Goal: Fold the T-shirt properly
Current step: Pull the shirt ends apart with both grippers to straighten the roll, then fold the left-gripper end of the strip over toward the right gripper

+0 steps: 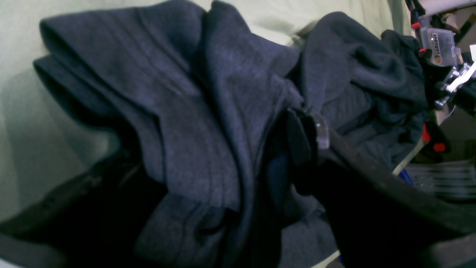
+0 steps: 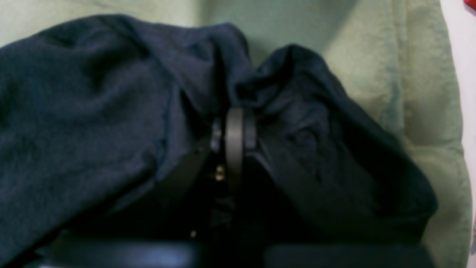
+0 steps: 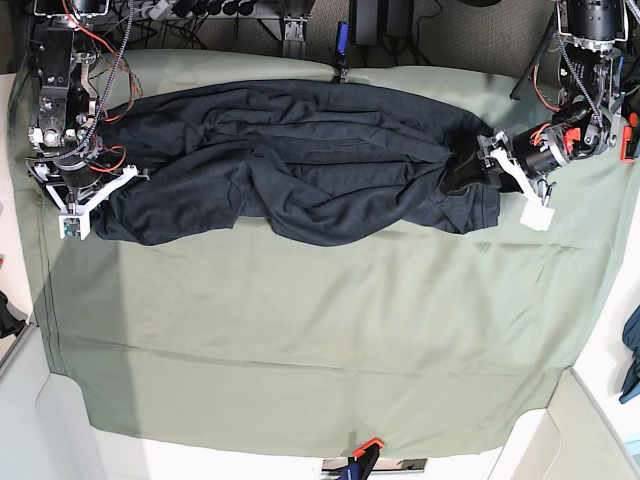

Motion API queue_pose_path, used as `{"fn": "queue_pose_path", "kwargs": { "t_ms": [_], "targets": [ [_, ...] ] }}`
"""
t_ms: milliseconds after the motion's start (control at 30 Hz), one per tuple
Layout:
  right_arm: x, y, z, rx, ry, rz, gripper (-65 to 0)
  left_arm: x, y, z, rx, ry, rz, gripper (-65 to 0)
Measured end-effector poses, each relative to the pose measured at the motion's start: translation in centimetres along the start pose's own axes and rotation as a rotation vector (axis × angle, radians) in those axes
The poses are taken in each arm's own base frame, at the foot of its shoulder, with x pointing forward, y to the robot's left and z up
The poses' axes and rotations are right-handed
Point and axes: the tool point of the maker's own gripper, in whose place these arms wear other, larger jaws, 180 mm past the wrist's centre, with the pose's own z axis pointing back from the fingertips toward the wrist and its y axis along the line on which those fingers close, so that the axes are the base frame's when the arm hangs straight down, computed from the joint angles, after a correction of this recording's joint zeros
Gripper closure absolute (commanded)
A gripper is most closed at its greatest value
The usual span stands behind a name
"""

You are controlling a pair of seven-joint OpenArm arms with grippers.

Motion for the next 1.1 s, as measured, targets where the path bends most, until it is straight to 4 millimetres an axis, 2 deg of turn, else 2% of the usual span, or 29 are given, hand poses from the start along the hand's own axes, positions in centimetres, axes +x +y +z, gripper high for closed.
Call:
{"fn": "queue_pose_path", "kwargs": {
  "t_ms": [67, 100, 200, 300, 367, 467, 567, 700, 867, 933, 967, 1033, 1100],
  "targets": [
    [0.0, 0.0, 0.0, -0.001, 0.0, 0.001, 0.0, -0.5, 0.3, 0.0, 0.014, 0.02, 0.001, -5.1],
    [0.0, 0.0, 0.0, 0.0, 0.0, 0.0, 0.0, -0.4, 0.3, 0.1, 0.016, 0.014, 0.004, 0.0],
    [0.0, 0.0, 0.0, 0.0, 0.0, 0.0, 0.0, -0.3, 0.9, 0.5, 0.04, 0.012, -0.009, 0.0],
    [0.0, 0.0, 0.0, 0.001, -0.001, -0.001, 0.0, 0.8, 2.2, 1.5, 0.089, -0.067, 0.0, 0.0],
    [0.1, 0.1, 0.0, 0.001, -0.005, -0.001, 0.0, 2.0, 3.8, 3.2, 0.149, -0.128, 0.014, 0.0],
    [0.4, 0.2, 0.3, 0.007, -0.018, -0.007, 0.0, 3.2, 7.1, 7.1, 0.285, -0.184, 0.031, 0.0],
    [2.1, 0.5, 1.2, 0.012, -0.072, -0.013, 0.0, 4.7, 8.4, 9.7, 0.356, -0.233, 0.012, 0.0],
    [5.0, 1.1, 2.9, 0.037, -0.166, -0.02, 0.0, 4.8, 9.0, 10.1, 0.398, -0.215, -0.026, 0.0],
    [6.1, 1.3, 3.8, 0.039, -0.202, -0.013, 0.0, 5.9, 10.8, 12.7, 0.529, -0.152, -0.156, 0.0],
    [6.1, 1.3, 3.8, 0.039, -0.201, -0.013, 0.0, 7.5, 9.7, 13.6, 0.551, -0.143, -0.237, 0.0],
    [6.0, 1.3, 3.8, 0.039, -0.197, -0.013, 0.0, 8.6, 8.5, 13.7, 0.55, -0.151, -0.287, 0.0],
    [5.8, 1.3, 3.7, 0.04, -0.189, -0.014, 0.0, 10.6, 5.0, 13.5, 0.519, -0.183, -0.409, 0.0],
    [5.7, 1.4, 3.7, 0.041, -0.186, -0.014, 0.0, 11.7, 0.8, 12.6, 0.468, -0.204, -0.531, 0.0]
  ]
}}
